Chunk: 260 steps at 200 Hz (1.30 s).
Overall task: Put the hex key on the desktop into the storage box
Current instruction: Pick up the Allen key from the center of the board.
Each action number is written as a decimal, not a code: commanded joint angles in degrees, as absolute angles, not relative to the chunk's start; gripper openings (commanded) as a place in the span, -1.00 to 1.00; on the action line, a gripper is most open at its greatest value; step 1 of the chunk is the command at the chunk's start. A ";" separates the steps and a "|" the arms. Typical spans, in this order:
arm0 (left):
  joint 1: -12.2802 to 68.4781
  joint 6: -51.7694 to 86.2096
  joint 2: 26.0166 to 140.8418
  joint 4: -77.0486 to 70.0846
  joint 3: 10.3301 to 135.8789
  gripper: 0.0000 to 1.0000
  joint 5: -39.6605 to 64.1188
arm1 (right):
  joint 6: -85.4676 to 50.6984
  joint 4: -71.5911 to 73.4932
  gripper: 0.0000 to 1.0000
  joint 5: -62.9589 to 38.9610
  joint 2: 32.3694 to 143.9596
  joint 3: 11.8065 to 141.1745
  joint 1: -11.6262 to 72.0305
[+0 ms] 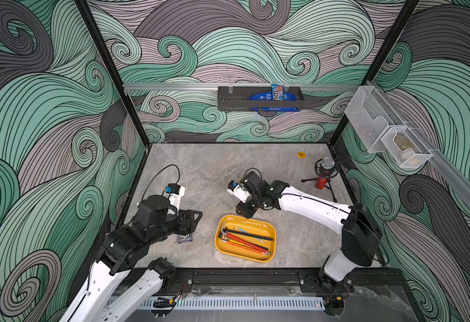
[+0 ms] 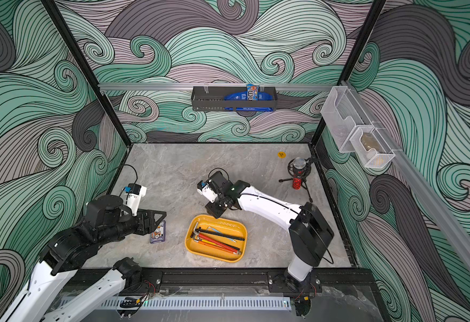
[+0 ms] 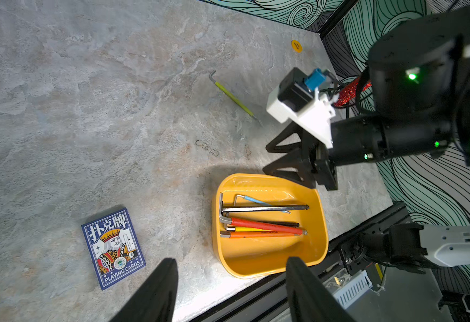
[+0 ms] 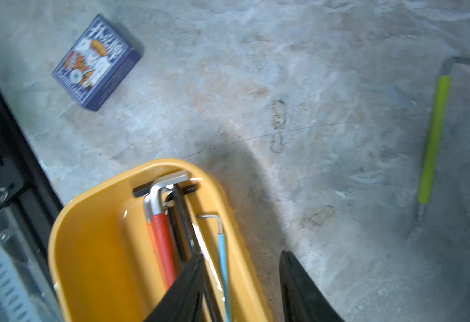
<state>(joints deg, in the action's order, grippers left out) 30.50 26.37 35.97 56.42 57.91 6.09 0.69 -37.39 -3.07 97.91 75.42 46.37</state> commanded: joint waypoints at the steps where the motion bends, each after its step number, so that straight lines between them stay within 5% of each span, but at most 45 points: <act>1: 29.98 27.29 36.34 54.71 57.54 0.28 7.62 | -1.84 -43.38 -0.06 0.55 104.71 82.49 43.07; 57: 29.99 28.74 35.90 54.62 56.59 0.27 9.04 | -0.65 -51.87 -0.07 7.50 124.07 103.71 37.63; 182: 30.00 29.45 36.56 55.92 56.95 0.27 9.40 | 1.77 -60.39 -0.12 7.55 144.92 127.70 32.39; 260: 30.01 29.42 37.96 55.06 56.87 0.27 9.58 | 0.98 -61.48 -0.65 5.94 149.20 129.49 32.38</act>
<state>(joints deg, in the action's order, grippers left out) 30.50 29.15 37.21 55.42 56.42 8.69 1.04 -58.52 6.72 145.43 129.71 32.21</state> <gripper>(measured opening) 0.634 0.205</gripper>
